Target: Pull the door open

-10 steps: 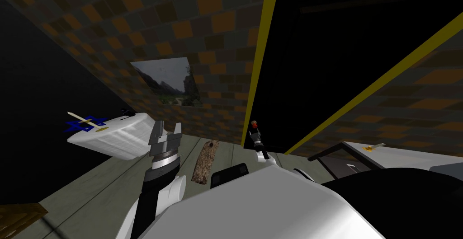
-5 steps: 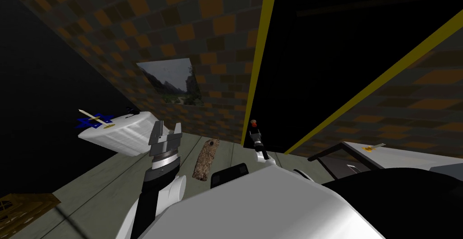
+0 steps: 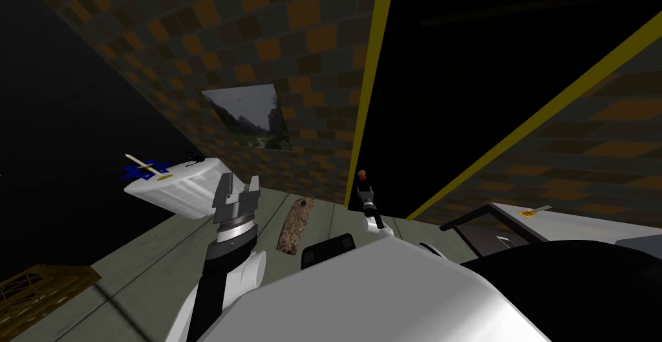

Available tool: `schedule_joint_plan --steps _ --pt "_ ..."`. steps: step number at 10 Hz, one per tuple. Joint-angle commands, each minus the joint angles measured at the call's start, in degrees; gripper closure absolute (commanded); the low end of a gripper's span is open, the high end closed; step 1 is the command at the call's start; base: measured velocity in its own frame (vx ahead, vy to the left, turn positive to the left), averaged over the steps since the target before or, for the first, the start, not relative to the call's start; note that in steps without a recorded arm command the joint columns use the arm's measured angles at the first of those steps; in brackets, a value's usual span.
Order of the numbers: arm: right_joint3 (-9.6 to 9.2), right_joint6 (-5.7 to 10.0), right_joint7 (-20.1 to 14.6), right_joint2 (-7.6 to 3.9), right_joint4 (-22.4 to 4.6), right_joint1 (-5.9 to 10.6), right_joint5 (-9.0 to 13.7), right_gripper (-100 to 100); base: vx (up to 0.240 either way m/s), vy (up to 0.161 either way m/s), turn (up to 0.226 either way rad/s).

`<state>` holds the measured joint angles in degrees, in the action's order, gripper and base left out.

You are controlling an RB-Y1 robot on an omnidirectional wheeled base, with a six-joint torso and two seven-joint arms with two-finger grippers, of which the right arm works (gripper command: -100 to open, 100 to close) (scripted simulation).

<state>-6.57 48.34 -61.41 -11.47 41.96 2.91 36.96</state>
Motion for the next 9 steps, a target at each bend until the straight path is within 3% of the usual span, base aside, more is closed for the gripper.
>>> schedule_joint_plan --steps 1,7,8,9 --pt "-0.12 -0.16 -2.9 0.15 0.4 -0.17 1.5 -100 -0.059 -0.019 0.040" --pt "-0.40 -0.46 -10.4 0.53 1.2 -0.52 4.8 -100 -0.044 -0.012 0.022" --pt "-0.36 -0.44 -9.5 0.51 1.1 -0.50 4.5 -100 -0.019 -0.004 0.004" --pt "-0.13 -0.14 -11.3 -0.89 0.7 -1.13 4.8 -100 0.101 -0.013 0.086"
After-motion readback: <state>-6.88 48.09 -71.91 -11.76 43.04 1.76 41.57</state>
